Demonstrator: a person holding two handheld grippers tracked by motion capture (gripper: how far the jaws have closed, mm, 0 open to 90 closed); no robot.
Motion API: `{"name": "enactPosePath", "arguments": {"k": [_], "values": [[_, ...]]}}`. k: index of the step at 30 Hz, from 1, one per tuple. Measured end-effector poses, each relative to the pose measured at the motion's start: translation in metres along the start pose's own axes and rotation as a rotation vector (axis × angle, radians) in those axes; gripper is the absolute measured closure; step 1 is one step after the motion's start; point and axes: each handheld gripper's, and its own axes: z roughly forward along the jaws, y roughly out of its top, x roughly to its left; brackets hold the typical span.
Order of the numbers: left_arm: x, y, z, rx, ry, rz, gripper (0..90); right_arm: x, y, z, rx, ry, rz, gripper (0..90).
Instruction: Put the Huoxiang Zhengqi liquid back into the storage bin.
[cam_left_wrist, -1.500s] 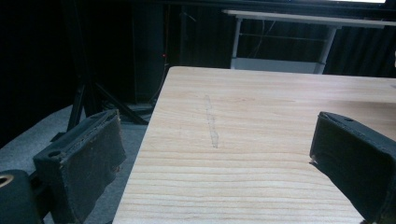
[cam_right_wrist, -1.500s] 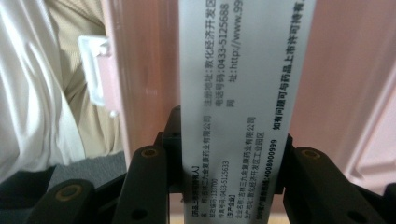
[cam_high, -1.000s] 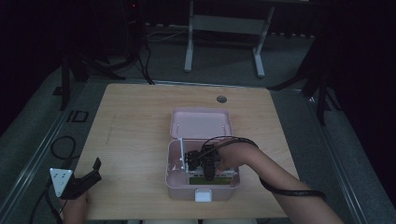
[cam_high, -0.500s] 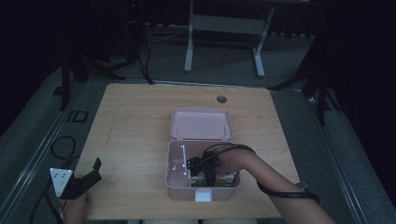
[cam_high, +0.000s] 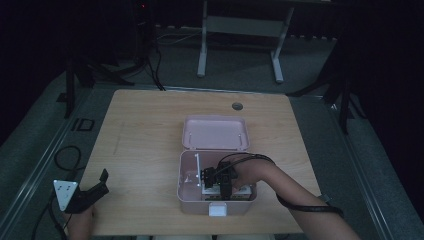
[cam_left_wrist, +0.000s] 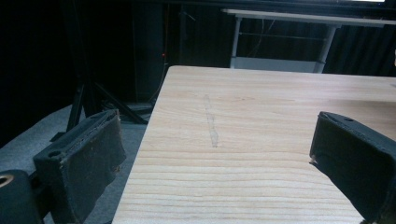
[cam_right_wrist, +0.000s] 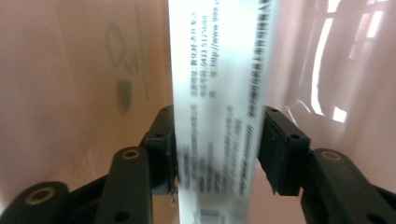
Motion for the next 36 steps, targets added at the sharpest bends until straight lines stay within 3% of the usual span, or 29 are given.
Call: {"name": "enactPosePath", "arguments": {"k": [9, 18, 25, 28, 31, 36], "values": [[0.000, 0.000, 0.000, -0.002, 0.001, 0.001, 3.0, 0.002, -0.009, -0.031, -0.011, -0.042, 0.012, 45.6], [0.000, 0.000, 0.000, -0.001, 0.001, -0.001, 3.0, 0.003, -0.035, -0.065, -0.083, -0.080, 0.051, 41.8], [0.000, 0.000, 0.000, 0.001, 0.001, -0.001, 3.0, 0.003, -0.053, -0.074, -0.112, -0.093, 0.071, 41.5], [0.000, 0.000, 0.000, 0.001, 0.002, -0.001, 2.9, -0.002, -0.076, -0.078, -0.129, -0.095, 0.101, 41.4], [0.000, 0.000, 0.000, 0.001, 0.002, -0.002, 3.0, -0.003, -0.084, -0.080, -0.138, -0.102, 0.111, 40.6], [0.000, 0.000, 0.000, 0.002, 0.002, -0.002, 3.0, -0.008, -0.106, -0.084, -0.178, -0.116, 0.138, 33.2]]}}
